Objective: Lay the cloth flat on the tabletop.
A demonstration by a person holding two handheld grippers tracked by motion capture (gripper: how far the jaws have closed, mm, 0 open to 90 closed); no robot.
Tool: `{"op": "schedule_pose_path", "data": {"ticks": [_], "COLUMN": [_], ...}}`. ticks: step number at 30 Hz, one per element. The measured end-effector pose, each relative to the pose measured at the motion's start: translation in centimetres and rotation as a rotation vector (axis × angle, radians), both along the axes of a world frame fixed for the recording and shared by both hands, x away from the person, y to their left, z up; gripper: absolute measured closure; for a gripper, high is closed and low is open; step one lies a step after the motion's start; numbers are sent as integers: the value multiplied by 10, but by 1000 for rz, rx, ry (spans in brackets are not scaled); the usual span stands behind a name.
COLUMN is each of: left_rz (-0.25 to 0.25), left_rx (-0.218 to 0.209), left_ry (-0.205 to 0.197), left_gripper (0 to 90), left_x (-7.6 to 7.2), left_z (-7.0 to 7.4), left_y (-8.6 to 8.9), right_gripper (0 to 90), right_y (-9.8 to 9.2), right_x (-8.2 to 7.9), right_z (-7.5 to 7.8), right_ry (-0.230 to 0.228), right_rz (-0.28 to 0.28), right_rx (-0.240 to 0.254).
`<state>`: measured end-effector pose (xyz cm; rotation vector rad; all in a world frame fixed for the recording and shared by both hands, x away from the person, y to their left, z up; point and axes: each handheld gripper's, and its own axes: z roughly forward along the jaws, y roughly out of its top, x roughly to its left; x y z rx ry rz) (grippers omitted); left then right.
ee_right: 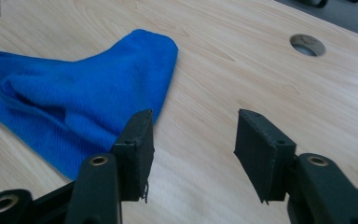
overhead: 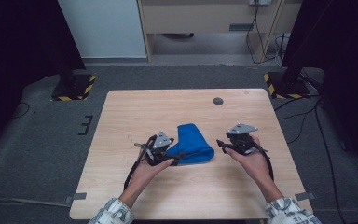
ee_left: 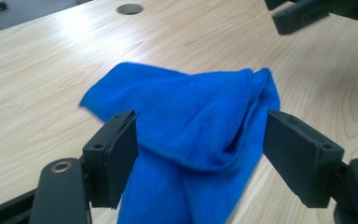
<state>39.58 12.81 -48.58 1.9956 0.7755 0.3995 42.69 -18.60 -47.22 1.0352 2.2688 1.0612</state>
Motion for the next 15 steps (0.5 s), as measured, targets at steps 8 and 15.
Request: {"op": "schedule_pose_path", "data": {"ticks": [8,15], "left_rz": [60,39], "left_rx": [36,61], "left_ry": [7,39], "left_gripper": [383,497], "left_x": [-10,-8], "left_z": [-9,-18], "left_y": [23,27], "right_gripper": [682,684], "right_y": [24,44], "right_x": [33,44], "right_z": [-5,-14], "right_ry": [39,95], "right_rz": [42,95], "right_rx": [7,22]}}
